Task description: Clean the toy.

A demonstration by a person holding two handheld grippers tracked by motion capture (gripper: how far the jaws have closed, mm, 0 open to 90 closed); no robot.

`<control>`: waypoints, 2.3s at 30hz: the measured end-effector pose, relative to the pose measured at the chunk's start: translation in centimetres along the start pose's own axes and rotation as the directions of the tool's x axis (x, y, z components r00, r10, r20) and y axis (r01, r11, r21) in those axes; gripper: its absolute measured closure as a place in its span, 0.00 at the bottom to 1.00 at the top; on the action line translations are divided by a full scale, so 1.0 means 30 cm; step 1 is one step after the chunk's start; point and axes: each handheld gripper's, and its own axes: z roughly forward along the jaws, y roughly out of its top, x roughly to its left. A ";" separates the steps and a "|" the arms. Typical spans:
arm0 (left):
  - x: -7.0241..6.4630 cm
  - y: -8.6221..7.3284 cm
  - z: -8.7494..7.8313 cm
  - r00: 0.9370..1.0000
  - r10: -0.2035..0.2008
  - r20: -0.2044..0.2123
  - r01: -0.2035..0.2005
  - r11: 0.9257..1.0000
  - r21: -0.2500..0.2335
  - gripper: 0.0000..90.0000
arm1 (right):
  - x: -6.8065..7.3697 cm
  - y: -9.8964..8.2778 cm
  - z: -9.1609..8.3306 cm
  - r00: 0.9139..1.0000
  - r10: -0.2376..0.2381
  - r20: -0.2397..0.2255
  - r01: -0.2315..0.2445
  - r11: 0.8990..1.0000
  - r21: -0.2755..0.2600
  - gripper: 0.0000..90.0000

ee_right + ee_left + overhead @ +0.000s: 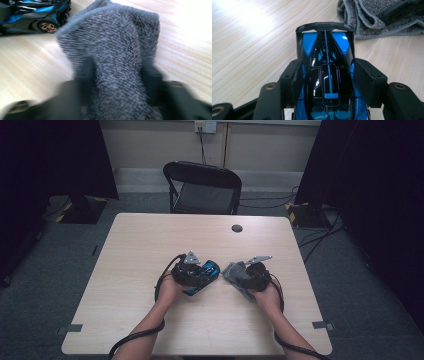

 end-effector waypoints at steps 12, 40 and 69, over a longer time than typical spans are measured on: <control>0.002 -0.007 -0.003 1.000 -0.020 0.000 0.020 1.000 -0.012 0.47 | 0.129 -0.003 -0.107 0.958 -0.159 -0.239 0.165 0.986 0.005 0.80; -0.010 -0.019 -0.016 0.999 -0.023 -0.026 0.023 1.000 -0.017 0.47 | 0.280 0.108 0.066 0.892 -0.248 -0.379 0.291 0.955 0.058 0.79; -0.012 -0.019 -0.014 0.998 -0.051 -0.031 0.050 0.998 -0.026 0.48 | 0.201 0.114 0.056 0.920 -0.231 -0.317 0.274 0.957 0.099 0.79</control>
